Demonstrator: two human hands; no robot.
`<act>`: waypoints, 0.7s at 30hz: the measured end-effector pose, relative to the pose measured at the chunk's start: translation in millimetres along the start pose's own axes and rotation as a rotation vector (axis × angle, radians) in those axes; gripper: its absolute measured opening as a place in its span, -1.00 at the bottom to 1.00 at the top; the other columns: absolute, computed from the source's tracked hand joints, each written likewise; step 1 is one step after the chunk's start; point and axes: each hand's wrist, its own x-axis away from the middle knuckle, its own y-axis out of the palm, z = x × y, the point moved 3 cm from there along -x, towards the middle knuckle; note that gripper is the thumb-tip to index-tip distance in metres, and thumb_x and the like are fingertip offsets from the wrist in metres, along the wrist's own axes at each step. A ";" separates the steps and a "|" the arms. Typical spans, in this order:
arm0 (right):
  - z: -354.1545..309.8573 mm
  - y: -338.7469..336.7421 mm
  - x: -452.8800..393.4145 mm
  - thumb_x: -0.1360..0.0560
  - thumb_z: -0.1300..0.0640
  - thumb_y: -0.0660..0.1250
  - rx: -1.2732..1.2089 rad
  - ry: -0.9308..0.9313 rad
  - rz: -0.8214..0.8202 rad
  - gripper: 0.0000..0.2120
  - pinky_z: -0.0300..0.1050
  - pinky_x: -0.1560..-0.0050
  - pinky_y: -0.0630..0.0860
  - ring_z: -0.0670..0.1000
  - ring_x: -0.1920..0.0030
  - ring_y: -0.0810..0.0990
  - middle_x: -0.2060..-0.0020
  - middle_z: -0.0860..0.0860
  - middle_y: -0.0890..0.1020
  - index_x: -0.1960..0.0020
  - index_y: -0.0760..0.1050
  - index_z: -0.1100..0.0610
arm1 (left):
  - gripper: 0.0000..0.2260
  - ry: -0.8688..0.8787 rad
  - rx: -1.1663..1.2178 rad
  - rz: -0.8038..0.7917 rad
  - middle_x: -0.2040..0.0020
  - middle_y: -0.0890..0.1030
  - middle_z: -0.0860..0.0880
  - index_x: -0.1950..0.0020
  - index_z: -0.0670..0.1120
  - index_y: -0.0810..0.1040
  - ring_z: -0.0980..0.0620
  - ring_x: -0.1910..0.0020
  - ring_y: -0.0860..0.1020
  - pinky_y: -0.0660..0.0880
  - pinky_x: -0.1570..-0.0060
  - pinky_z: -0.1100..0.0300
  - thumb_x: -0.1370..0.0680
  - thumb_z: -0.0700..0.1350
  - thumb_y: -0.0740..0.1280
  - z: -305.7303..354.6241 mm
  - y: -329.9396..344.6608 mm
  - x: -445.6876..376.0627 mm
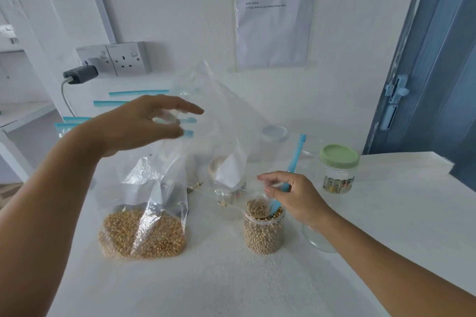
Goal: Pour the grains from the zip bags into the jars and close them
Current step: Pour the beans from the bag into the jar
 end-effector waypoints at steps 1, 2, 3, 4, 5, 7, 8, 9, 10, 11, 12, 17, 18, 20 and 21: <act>-0.2 -0.5 0.2 -0.58 0.23 0.47 0.004 -0.001 0.003 -0.71 -0.25 -0.12 0.59 0.02 0.07 0.70 0.05 -0.16 0.70 -0.17 0.71 -0.12 | -0.53 -0.007 -0.023 -0.049 -0.10 0.58 0.50 -0.23 0.38 0.60 0.37 -0.19 0.56 0.41 -0.24 0.18 -0.62 -0.24 0.39 -1.7 0.7 2.6; -0.5 -0.9 0.5 -0.57 0.23 0.47 0.001 -0.002 0.004 -0.71 -0.27 -0.12 0.59 0.00 0.07 0.71 0.05 -0.16 0.70 -0.17 0.71 -0.11 | -0.49 -0.010 -0.065 -0.056 -0.12 0.58 0.47 -0.22 0.37 0.61 0.35 -0.20 0.57 0.42 -0.27 0.15 -0.61 -0.29 0.37 -4.0 0.9 3.4; -0.9 -1.2 0.7 -0.57 0.23 0.47 -0.004 -0.004 0.003 -0.71 -0.27 -0.12 0.59 0.00 0.08 0.71 0.06 -0.15 0.71 -0.17 0.71 -0.11 | -0.49 -0.004 -0.113 -0.023 -0.15 0.59 0.41 -0.20 0.36 0.62 0.32 -0.18 0.59 0.44 -0.27 0.12 -0.61 -0.32 0.34 -5.6 1.0 3.0; -1.2 -1.1 0.9 -0.57 0.24 0.48 -0.010 -0.006 0.003 -0.72 -0.25 -0.12 0.60 0.01 0.09 0.72 0.06 -0.14 0.71 -0.17 0.71 -0.10 | -0.51 0.010 -0.162 0.038 -0.18 0.59 0.33 -0.17 0.35 0.63 0.26 -0.15 0.61 0.46 -0.27 0.10 -0.63 -0.31 0.32 -6.9 0.6 1.8; -1.9 -0.9 1.1 -0.56 0.24 0.48 -0.017 -0.009 0.004 -0.71 -0.21 -0.14 0.61 0.03 0.09 0.73 0.06 -0.13 0.71 -0.16 0.71 -0.10 | -0.54 0.027 -0.195 0.107 -0.20 0.59 0.22 -0.14 0.35 0.62 0.21 -0.13 0.62 0.48 -0.26 0.07 -0.64 -0.28 0.32 -7.8 0.6 0.2; -4.1 -0.6 0.9 -0.55 0.25 0.49 -0.033 -0.020 0.018 -0.70 -0.14 -0.16 0.64 0.06 0.10 0.73 0.07 -0.13 0.71 -0.15 0.72 -0.11 | -0.59 0.060 -0.196 0.236 -0.22 0.58 0.08 -0.08 0.34 0.64 0.11 -0.14 0.60 0.47 -0.27 0.04 -0.66 -0.24 0.32 -7.4 -0.5 -2.4; -5.7 -0.6 0.3 -0.55 0.25 0.50 -0.042 -0.029 0.027 -0.70 -0.09 -0.17 0.64 0.09 0.10 0.72 0.07 -0.11 0.71 -0.14 0.72 -0.11 | -0.59 0.068 -0.177 0.286 -0.24 0.58 0.07 -0.05 0.32 0.66 0.08 -0.17 0.58 0.45 -0.29 0.05 -0.66 -0.24 0.31 -6.0 -2.0 -3.3; -7.6 -0.7 -0.5 -0.54 0.25 0.50 -0.053 -0.040 0.033 -0.70 -0.06 -0.17 0.65 0.10 0.10 0.72 0.09 -0.10 0.71 -0.14 0.72 -0.12 | -0.58 0.070 -0.161 0.325 -0.27 0.58 0.06 -0.02 0.30 0.68 0.06 -0.21 0.57 0.42 -0.30 0.07 -0.66 -0.26 0.31 -3.8 -3.7 -4.3; -9.4 -0.7 -1.5 -0.55 0.26 0.50 -0.062 -0.049 0.036 -0.70 -0.05 -0.17 0.65 0.10 0.11 0.72 0.10 -0.08 0.71 -0.14 0.72 -0.11 | -0.57 0.068 -0.156 0.356 -0.28 0.58 0.06 0.01 0.28 0.70 0.05 -0.25 0.55 0.39 -0.32 0.10 -0.65 -0.28 0.29 -1.4 -5.4 -5.8; -10.7 -0.6 -2.3 -0.55 0.25 0.50 -0.064 -0.057 0.035 -0.70 -0.05 -0.18 0.65 0.07 0.12 0.72 0.11 -0.07 0.71 -0.14 0.71 -0.11 | -0.55 0.069 -0.160 0.376 -0.27 0.58 0.06 0.04 0.26 0.70 0.05 -0.27 0.53 0.37 -0.32 0.13 -0.64 -0.31 0.28 1.7 -6.2 -7.4; -11.1 -0.3 -3.0 -0.55 0.24 0.50 -0.057 -0.059 0.029 -0.71 -0.05 -0.19 0.64 0.05 0.11 0.72 0.12 -0.07 0.71 -0.14 0.71 -0.12 | -0.53 0.075 -0.168 0.385 -0.26 0.58 0.04 0.06 0.25 0.70 0.05 -0.26 0.52 0.36 -0.30 0.18 -0.63 -0.34 0.27 5.3 -5.8 -9.3; -3.6 1.2 -0.1 -0.45 0.06 0.61 0.033 -0.022 -0.042 -0.63 -0.16 -0.21 0.58 -0.15 -0.06 0.60 0.05 -0.14 0.62 -0.16 0.64 -0.28 | -0.52 0.111 -0.224 0.401 -0.23 0.59 0.00 0.05 0.21 0.69 0.07 -0.20 0.52 0.29 -0.12 0.49 -0.61 -0.38 0.23 16.1 5.6 -19.7; -2.6 1.0 0.4 -0.43 0.08 0.62 0.053 -0.016 -0.051 -0.58 -0.19 -0.18 0.57 -0.17 -0.05 0.59 0.03 -0.14 0.59 -0.17 0.62 -0.28 | -0.52 0.116 -0.232 0.410 -0.24 0.59 -0.01 0.04 0.21 0.68 0.06 -0.20 0.52 0.30 -0.11 0.48 -0.61 -0.38 0.23 15.7 7.4 -22.4; -2.4 0.4 0.7 -0.45 0.15 0.61 0.102 -0.022 -0.038 -0.57 -0.25 -0.10 0.57 -0.14 -0.01 0.60 0.02 -0.10 0.57 -0.16 0.59 -0.25 | -0.52 0.129 -0.254 0.419 -0.24 0.59 -0.02 0.04 0.22 0.68 0.04 -0.20 0.53 0.32 -0.10 0.45 -0.61 -0.38 0.23 14.7 10.9 -27.1; -3.4 0.0 0.9 -0.46 0.17 0.59 0.130 -0.029 -0.022 -0.59 -0.29 -0.06 0.57 -0.10 0.00 0.60 0.02 -0.09 0.57 -0.16 0.58 -0.23 | -0.52 0.132 -0.264 0.417 -0.25 0.59 -0.02 0.04 0.22 0.68 0.04 -0.21 0.53 0.32 -0.10 0.46 -0.62 -0.37 0.23 14.5 12.7 -28.6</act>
